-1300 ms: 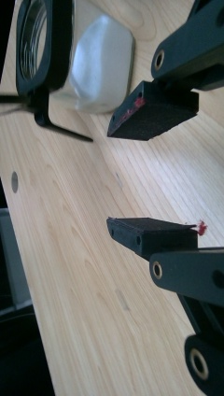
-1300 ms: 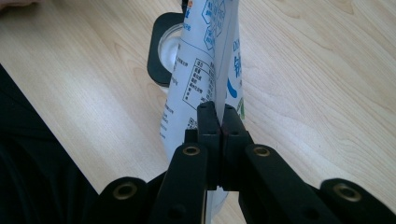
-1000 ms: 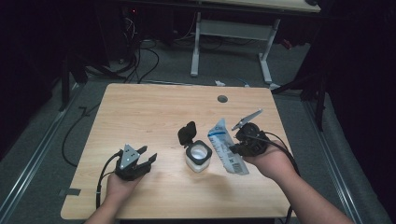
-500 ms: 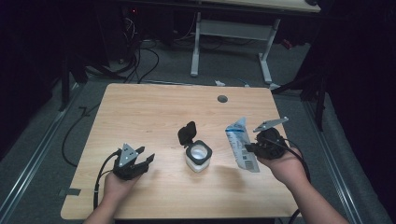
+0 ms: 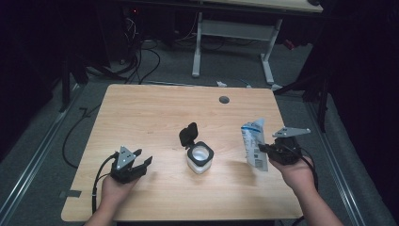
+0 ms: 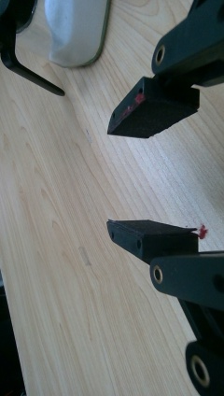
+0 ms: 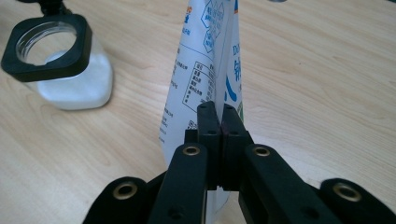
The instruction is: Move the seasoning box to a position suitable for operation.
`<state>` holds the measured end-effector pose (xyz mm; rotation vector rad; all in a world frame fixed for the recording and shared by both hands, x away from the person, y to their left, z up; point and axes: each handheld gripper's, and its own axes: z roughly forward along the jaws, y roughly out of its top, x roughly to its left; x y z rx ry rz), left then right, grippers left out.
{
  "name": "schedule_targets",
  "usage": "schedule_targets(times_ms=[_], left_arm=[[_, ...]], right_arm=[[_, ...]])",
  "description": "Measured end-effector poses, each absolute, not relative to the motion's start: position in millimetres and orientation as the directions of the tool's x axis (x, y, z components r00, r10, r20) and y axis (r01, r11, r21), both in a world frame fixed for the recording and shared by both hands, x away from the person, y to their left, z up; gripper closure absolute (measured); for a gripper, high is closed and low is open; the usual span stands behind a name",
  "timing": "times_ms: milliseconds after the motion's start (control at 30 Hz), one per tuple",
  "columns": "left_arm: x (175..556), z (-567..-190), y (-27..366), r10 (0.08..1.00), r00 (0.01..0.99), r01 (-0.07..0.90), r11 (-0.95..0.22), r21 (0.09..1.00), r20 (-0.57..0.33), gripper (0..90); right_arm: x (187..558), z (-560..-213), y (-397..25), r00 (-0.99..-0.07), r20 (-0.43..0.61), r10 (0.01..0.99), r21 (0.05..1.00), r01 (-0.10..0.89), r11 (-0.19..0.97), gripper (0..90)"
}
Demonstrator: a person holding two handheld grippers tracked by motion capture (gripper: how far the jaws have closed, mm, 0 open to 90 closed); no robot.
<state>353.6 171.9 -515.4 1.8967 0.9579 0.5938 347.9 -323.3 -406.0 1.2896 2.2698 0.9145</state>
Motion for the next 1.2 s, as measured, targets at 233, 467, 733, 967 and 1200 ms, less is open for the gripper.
schedule_targets(times_ms=[233,467,733,967,1200], left_arm=[[355,-515,173,0.815,0.579,0.379,-0.287,0.88,0.016,47.1],[358,-515,172,0.816,0.577,0.379,-0.292,0.878,0.022,46.9],[359,-515,174,0.819,0.573,0.38,-0.287,0.88,0.019,46.8],[356,-515,174,0.82,0.572,0.371,-0.286,0.884,0.025,46.2],[350,-513,182,0.828,0.561,0.364,-0.271,0.891,0.023,46.3]], right_arm=[[348,-418,-338,-0.476,0.016,0.879,0.763,0.574,0.297,89.7],[348,-431,-352,-0.447,0.048,0.893,0.82,0.528,0.22,89.7],[343,-447,-366,-0.407,0.089,0.909,0.878,0.463,0.122,89.8],[335,-471,-364,-0.38,0.091,0.921,0.919,0.389,0.07,90.0],[329,-477,-361,-0.373,0.074,0.925,0.936,0.346,0.065,90.0]])
